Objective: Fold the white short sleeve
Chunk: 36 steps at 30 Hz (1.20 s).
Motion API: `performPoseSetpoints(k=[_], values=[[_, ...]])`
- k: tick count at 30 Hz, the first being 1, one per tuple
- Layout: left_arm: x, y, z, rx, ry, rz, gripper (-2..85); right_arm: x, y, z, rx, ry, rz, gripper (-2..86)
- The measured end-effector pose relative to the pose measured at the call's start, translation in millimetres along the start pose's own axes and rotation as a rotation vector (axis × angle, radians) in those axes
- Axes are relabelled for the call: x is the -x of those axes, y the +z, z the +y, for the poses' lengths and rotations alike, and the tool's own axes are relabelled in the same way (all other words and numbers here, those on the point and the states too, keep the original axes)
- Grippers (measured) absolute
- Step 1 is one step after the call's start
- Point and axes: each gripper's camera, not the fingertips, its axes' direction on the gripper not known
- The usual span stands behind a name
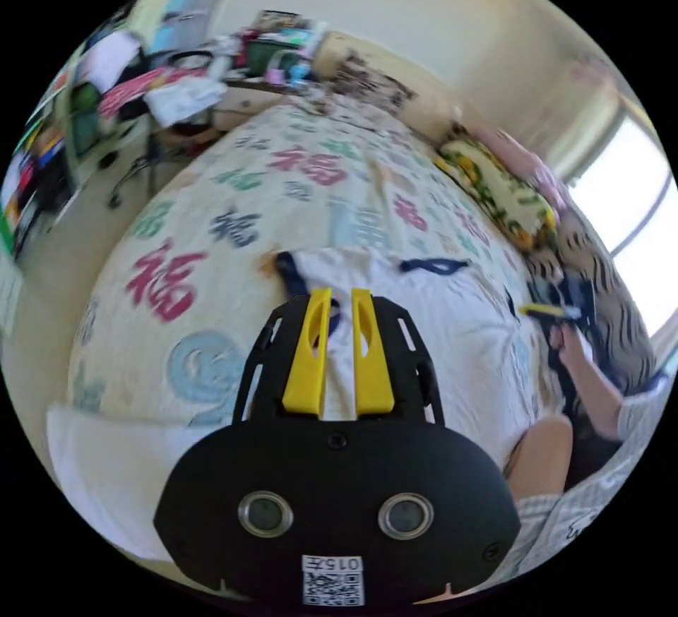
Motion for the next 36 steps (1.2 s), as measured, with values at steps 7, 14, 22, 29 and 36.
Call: performPoseSetpoints(k=[7,14,22,29,36], values=[[-119.1,118.1,-77.1,0.306,0.234,0.043,4.7,3.8,28.0,-88.2,0.124,-0.095,0.065,-0.4],[-129.8,139.7,-120.1,0.235,0.075,0.072,-0.3,-10.6,41.3,-113.7,0.249,-0.083,0.123,-0.5],[-138.4,124.5,-124.6,0.185,-0.017,0.064,-0.8,-51.6,-13.8,-90.1,0.15,0.056,-0.03,-0.6],[-159.2,7.9,-67.2,-0.037,0.047,0.139,0.2,-94.8,-110.0,-23.0,-0.071,0.164,-0.268,-0.5],[-141.7,-99.6,86.7,0.165,-0.036,0.136,4.5,-79.4,-209.9,160.6,-0.088,0.128,-0.254,-0.5]])
